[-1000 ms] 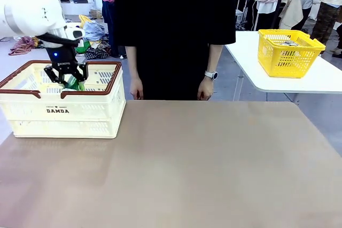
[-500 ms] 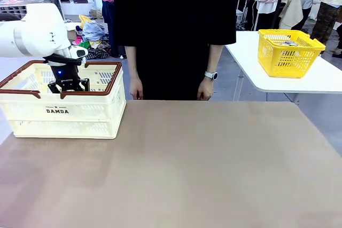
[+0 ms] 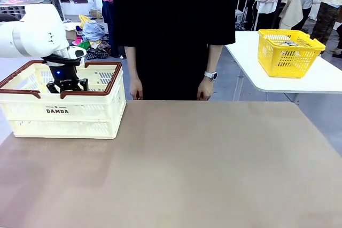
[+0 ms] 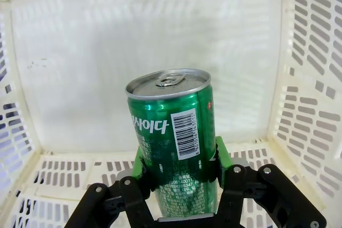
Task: Place the drinks into the Shopping basket.
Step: Pick up one drink and place it into the Shopping basket.
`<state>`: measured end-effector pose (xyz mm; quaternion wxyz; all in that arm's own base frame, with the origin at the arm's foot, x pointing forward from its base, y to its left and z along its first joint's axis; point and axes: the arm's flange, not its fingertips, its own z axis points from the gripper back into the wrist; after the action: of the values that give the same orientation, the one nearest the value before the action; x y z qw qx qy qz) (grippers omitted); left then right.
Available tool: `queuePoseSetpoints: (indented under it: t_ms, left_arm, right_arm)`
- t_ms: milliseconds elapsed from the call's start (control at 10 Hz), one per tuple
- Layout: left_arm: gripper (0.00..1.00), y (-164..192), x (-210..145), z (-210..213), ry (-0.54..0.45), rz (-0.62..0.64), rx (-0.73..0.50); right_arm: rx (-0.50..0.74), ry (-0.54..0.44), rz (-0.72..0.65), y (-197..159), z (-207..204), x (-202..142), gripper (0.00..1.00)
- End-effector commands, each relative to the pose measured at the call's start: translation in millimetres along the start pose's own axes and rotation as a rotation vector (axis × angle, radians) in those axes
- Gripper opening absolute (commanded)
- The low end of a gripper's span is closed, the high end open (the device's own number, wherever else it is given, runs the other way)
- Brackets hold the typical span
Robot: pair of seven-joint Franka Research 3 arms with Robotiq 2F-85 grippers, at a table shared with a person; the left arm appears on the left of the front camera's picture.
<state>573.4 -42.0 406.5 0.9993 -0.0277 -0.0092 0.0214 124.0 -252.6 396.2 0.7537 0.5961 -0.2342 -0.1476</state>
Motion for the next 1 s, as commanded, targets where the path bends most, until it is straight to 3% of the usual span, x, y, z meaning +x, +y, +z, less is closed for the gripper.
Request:
queuePoseSetpoints:
  t_ms: [0, 100, 200, 700, 900]
  left_arm:
    - [0.2, 4, 3, 1, -0.004, -0.006, 0.006]
    - [0.73, 3, 4, 0, -0.003, 0.001, 0.012]
    - [1.0, 4, 4, -1, -0.004, 0.002, 0.01]
    - [1.0, 8, 4, 18, -0.059, 0.021, -0.02]
    - [1.0, 9, -11, 72, -0.147, 0.069, -0.106]
  right_arm:
    - [0.014, -0.016, 0.026, 3, 2, -4, 1.0]
    - [0.014, -0.016, 0.026, 3, 2, -4, 1.0]
    - [0.014, -0.016, 0.026, 3, 2, -4, 1.0]
    - [0.014, -0.016, 0.026, 3, 2, -4, 1.0]
    - [0.014, -0.016, 0.026, 3, 2, -4, 1.0]
